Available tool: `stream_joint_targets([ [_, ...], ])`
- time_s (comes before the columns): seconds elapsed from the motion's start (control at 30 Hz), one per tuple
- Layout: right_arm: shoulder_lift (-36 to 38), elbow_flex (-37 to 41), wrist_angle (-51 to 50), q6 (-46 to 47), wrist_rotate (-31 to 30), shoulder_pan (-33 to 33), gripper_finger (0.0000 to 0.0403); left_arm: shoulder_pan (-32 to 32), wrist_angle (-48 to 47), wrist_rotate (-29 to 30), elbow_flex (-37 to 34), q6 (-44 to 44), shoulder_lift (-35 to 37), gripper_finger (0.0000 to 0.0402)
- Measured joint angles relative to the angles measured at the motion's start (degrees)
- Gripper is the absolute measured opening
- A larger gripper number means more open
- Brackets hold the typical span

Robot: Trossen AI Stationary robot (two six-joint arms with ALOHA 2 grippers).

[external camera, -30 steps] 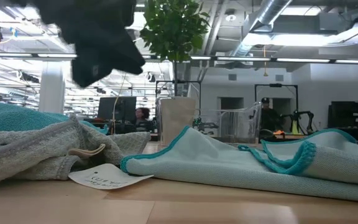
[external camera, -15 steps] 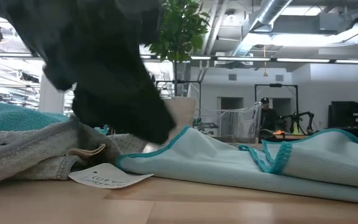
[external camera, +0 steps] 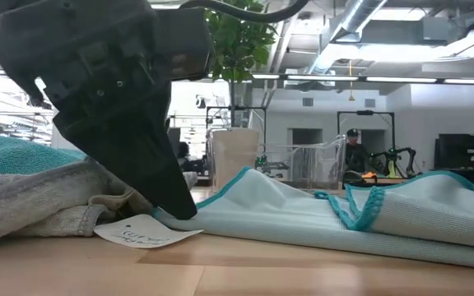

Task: Fold microfiber towels
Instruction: Fold the light blue microfiber cloth

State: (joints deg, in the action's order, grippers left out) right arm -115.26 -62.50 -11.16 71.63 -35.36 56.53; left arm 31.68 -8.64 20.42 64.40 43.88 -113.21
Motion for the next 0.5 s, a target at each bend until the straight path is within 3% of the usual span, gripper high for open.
stream_joint_targets([
  [0.17, 0.1, 0.0, -0.5, -0.1, -0.2, 0.0, 0.0144, 0.0, -0.4, -1.1, 0.0, -1.2, 0.1, 0.0122],
  [0.33, 0.1, 0.0, -0.9, -0.1, -0.3, -0.4, 0.0145, 0.1, -1.8, -5.2, 1.4, -11.2, 0.1, 0.0122],
  [0.5, 0.2, -0.1, -1.6, -0.1, -0.4, -0.7, 0.0145, -0.1, -3.4, -5.5, 1.5, -17.5, 0.1, 0.0122],
])
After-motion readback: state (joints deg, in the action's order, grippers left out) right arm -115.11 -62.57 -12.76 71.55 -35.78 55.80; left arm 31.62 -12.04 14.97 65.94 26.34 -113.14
